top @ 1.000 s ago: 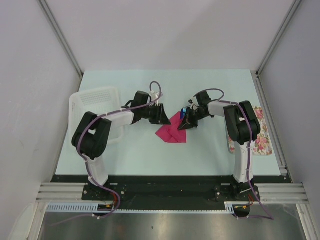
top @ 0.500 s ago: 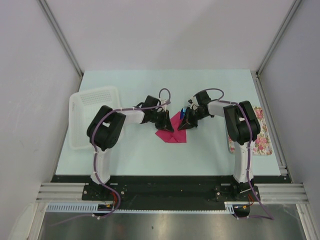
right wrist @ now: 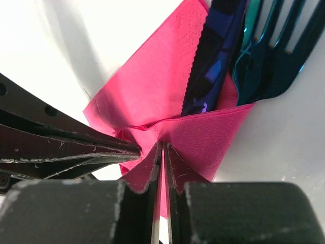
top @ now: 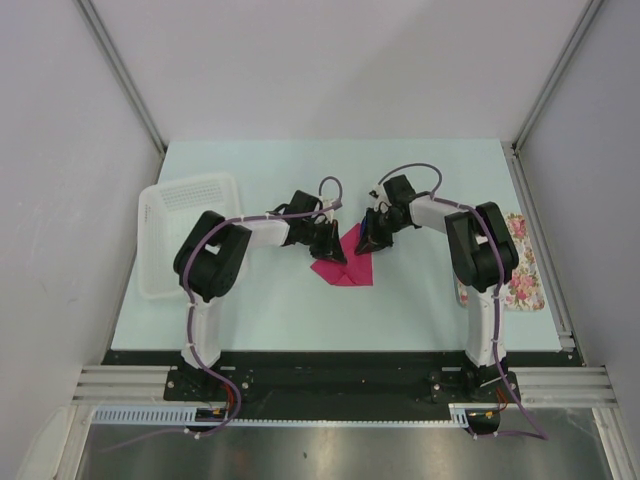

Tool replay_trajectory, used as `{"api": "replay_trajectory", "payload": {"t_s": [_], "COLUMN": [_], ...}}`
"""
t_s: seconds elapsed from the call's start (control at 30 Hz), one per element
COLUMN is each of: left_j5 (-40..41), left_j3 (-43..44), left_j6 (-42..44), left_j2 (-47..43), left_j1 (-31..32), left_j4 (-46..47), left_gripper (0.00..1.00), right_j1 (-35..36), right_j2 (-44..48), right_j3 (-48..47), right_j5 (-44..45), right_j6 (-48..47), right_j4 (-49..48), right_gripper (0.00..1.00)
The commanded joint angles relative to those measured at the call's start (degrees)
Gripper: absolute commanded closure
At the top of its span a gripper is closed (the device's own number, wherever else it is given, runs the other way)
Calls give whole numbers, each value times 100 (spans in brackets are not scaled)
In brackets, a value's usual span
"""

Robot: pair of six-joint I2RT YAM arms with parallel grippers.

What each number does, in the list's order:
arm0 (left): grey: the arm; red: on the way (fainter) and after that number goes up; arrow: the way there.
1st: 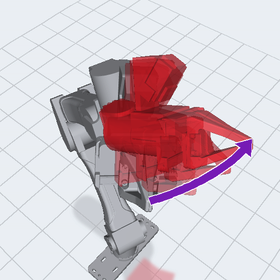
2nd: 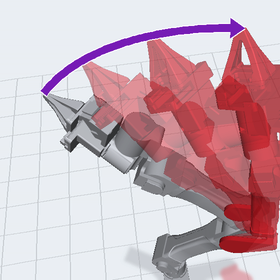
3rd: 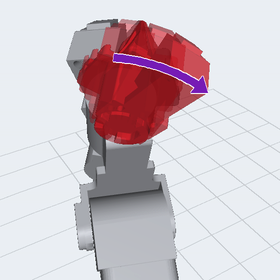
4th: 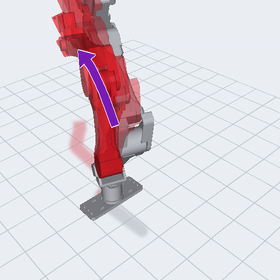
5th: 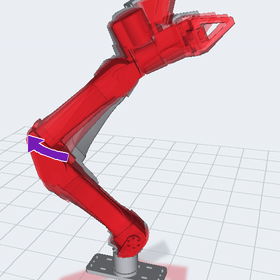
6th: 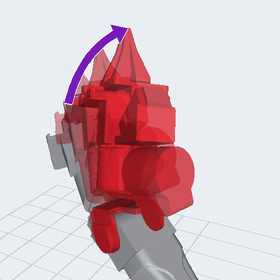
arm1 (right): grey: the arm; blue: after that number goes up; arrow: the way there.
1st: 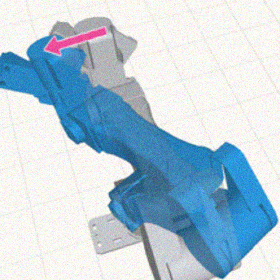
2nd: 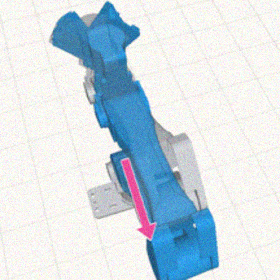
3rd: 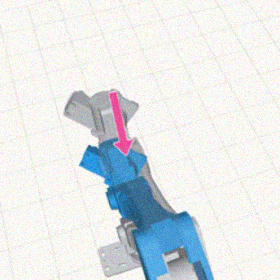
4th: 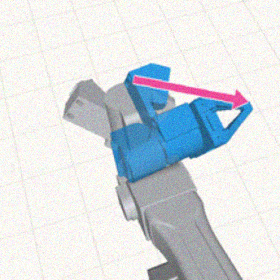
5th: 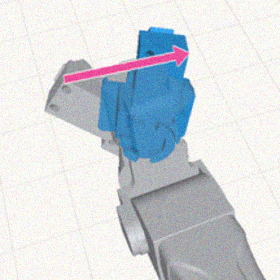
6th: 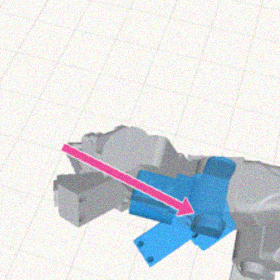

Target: Place the utensils on the paper napkin and roll it up

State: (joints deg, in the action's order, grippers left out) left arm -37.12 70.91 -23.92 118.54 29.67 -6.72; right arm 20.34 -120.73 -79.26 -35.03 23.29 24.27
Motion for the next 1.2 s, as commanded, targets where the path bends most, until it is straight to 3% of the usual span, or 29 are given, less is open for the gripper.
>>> {"api": "replay_trajectory", "payload": {"t_s": [0.0,0.1,0.23,0.33,0.53,0.73,0.83,0.9,1.17], "left_j5": [302,302,13,-76,74,-294,-785,-858,-1157], "left_j3": [10,36,-402,-754,-1185,-1229,-1563,-1572,-940], "left_j6": [213,212,55,45,353,257,-216,-332,-314], "left_j2": [2,-68,-699,-1236,-1501,-1227,-1666,-1790,-1422], "left_j1": [-84,-146,-418,-690,-1051,-1060,-1042,-972,3], "left_j4": [-277,-303,161,154,-628,-314,1307,1585,1489], "left_gripper": [94,91,61,48,37,35,38,43,56], "right_j1": [67,93,111,172,207,216,225,216,208], "right_j2": [-196,-389,-513,-583,-698,-750,-750,-750,-803], "right_j3": [-203,-195,-160,-168,-168,-116,-124,-124,-160], "right_j5": [488,672,874,971,1085,1147,1156,1138,1086], "right_j6": [-324,-421,-597,-659,-659,-676,-685,-685,-606], "right_j4": [209,279,324,306,271,253,227,201,157], "right_gripper": [92,93,94,94,95,96,96,96,96]}}
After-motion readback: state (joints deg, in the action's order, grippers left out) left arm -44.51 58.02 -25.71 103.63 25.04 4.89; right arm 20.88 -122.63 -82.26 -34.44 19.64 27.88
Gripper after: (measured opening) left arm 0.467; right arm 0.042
